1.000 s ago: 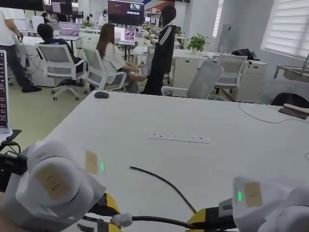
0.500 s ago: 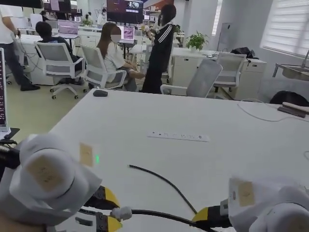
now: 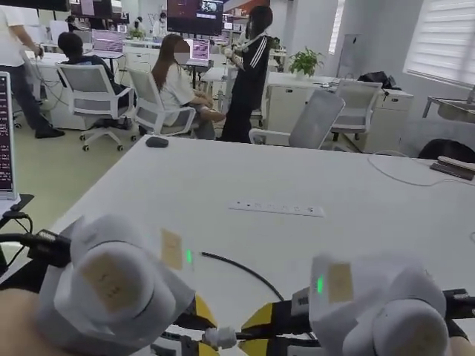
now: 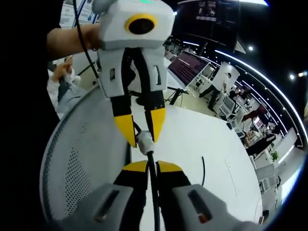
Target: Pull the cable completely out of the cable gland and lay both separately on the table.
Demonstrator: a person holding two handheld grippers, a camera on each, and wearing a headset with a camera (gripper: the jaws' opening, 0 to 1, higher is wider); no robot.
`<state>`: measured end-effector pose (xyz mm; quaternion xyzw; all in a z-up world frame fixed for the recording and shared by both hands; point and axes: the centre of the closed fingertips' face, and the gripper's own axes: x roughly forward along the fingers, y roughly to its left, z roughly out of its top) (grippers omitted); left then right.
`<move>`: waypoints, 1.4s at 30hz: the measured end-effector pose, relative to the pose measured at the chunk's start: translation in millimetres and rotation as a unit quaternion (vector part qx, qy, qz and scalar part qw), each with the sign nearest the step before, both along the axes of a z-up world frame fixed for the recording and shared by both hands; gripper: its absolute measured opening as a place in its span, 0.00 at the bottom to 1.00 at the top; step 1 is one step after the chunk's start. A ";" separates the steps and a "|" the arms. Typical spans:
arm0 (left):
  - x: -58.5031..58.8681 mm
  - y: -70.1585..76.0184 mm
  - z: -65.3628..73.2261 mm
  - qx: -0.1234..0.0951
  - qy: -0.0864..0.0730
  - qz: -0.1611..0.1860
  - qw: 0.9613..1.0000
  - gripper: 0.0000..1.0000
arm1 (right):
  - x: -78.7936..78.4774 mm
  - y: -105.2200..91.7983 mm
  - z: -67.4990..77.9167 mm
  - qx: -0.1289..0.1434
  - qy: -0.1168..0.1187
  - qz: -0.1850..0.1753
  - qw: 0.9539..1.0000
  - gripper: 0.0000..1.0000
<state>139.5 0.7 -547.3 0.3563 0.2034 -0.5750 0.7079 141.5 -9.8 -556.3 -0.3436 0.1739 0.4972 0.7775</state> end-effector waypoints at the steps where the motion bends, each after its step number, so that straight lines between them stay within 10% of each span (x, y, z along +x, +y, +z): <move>1: 0.1 0.5 -1.0 0.000 0.000 0.000 1.000 0.16 | -1.4 -0.5 -1.0 -0.001 0.000 0.000 1.000 0.03; 16: 8.9 10.0 -9.9 0.015 0.003 0.020 1.000 0.16 | -1.0 -20.8 -5.0 -0.022 0.014 -0.022 0.999 0.13; 23: 18.6 26.3 -11.4 0.021 0.005 0.042 0.999 0.16 | 0.3 -63.3 38.4 0.060 0.037 -0.068 0.995 0.22; 28: 21.5 31.2 -14.2 0.026 0.007 0.050 0.998 0.16 | 11.5 -107.3 82.4 0.195 0.043 -0.125 0.972 0.20; 34: 21.3 31.0 -15.1 0.026 0.009 0.049 0.998 0.16 | 40.8 -188.8 73.1 0.217 0.032 -0.269 0.938 0.19; 40: 23.6 30.4 -14.3 0.025 0.009 0.050 0.998 0.16 | 39.9 -256.4 -28.6 0.104 0.131 -0.400 0.901 0.21; 42: 24.5 30.4 -13.5 0.025 0.008 0.050 0.998 0.16 | 28.8 -257.1 -71.1 0.074 0.188 -0.389 0.899 0.19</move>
